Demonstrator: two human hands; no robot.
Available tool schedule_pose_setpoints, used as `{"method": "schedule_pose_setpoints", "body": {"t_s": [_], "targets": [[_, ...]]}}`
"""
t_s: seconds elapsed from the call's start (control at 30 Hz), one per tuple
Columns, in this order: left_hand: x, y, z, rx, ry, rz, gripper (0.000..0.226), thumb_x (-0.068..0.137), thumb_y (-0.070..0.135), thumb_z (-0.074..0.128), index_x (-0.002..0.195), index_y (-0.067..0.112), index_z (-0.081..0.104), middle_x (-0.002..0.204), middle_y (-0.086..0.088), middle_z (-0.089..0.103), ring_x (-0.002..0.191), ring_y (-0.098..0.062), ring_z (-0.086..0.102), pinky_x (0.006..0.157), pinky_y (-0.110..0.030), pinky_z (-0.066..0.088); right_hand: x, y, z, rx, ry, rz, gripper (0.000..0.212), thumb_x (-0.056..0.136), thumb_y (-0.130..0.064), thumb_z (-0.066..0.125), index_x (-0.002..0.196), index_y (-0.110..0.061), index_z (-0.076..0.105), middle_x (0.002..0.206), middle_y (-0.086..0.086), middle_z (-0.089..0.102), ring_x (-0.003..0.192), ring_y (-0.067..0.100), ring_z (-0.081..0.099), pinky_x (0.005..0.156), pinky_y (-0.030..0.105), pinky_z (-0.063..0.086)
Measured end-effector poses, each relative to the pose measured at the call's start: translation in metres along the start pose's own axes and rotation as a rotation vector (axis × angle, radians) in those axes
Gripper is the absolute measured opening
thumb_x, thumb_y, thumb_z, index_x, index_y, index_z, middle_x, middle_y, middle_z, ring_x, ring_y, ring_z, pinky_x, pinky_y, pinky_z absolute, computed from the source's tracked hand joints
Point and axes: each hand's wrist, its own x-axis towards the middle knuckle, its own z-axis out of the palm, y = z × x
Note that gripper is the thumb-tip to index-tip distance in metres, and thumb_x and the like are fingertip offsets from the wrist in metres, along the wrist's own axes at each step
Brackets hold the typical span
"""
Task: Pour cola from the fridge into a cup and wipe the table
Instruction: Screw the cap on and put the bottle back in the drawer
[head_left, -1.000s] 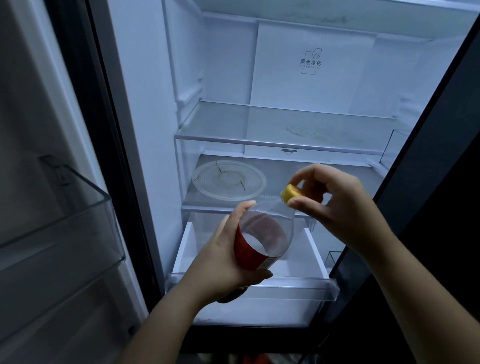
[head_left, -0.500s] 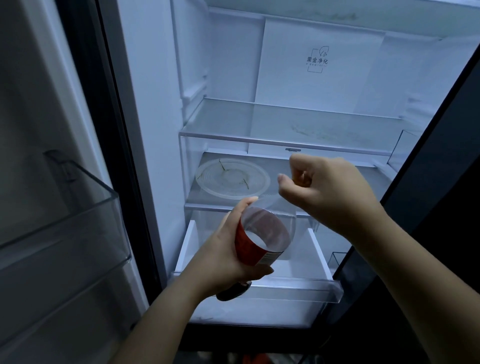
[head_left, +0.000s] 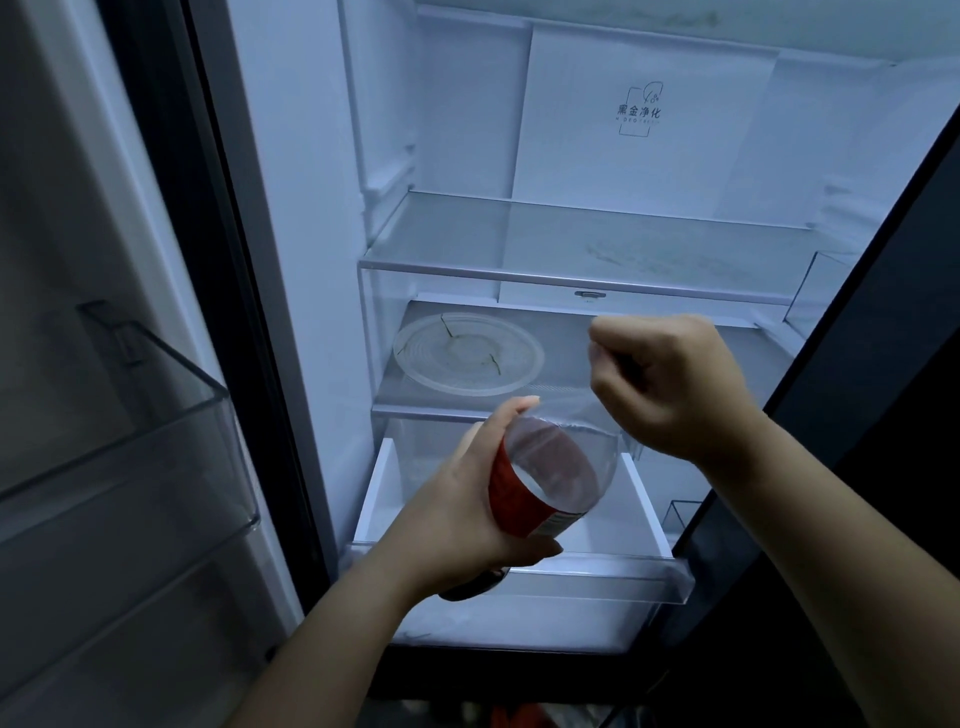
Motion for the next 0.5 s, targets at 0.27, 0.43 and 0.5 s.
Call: {"method": "schedule_pose_setpoints", "body": {"t_s": [0.27, 0.43, 0.5], "targets": [[0.003, -0.002, -0.002, 0.137, 0.023, 0.020, 0.115, 0.057, 0.038, 0.087, 0.128, 0.072, 0.003, 0.122, 0.034, 0.034, 0.113, 0.001, 0.042, 0.089, -0.021, 0.038, -0.041, 0.014, 0.013, 0.091, 0.070, 0.267, 0.046, 0.094, -0.057, 0.030, 0.087, -0.017, 0.051, 0.070, -0.002, 0.057, 0.063, 0.012, 0.053, 0.058, 0.026, 0.042], [0.010, -0.012, -0.019, 0.204, 0.096, -0.016, 0.103, 0.054, 0.039, 0.088, 0.129, 0.055, 0.018, 0.117, 0.020, 0.046, 0.102, -0.011, 0.052, 0.083, -0.026, 0.041, -0.115, 0.033, 0.046, 0.069, -0.054, 0.438, 0.034, 0.092, -0.051, 0.035, 0.098, -0.022, 0.050, 0.085, -0.008, 0.053, 0.078, 0.005, 0.050, 0.068, 0.020, 0.039], [0.014, -0.013, -0.023, 0.269, 0.101, -0.005, 0.102, 0.054, 0.040, 0.087, 0.129, 0.056, 0.021, 0.119, 0.023, 0.045, 0.103, -0.010, 0.050, 0.082, -0.027, 0.042, -0.146, 0.041, 0.063, 0.014, -0.151, 0.440, 0.035, 0.091, -0.048, 0.038, 0.099, -0.018, 0.054, 0.086, -0.009, 0.050, 0.080, 0.007, 0.050, 0.068, 0.020, 0.038]]}}
